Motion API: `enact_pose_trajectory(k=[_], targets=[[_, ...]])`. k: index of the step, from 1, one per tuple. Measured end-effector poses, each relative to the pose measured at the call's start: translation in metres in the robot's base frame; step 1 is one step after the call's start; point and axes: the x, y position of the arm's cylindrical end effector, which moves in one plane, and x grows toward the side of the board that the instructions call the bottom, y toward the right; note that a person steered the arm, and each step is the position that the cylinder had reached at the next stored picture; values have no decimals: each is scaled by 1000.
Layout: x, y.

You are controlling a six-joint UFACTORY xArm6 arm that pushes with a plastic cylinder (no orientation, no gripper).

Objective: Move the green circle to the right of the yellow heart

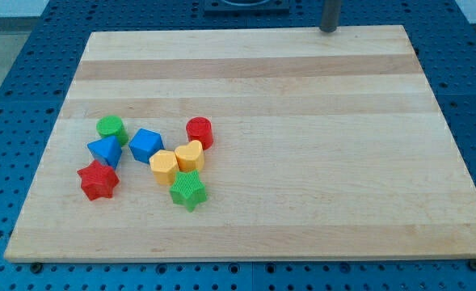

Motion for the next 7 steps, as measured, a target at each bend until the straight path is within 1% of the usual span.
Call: enact_pose_trajectory(k=[3, 4, 5, 6, 7], targets=[[4, -7], [19, -51], [50, -121], [89, -178], [98, -219]])
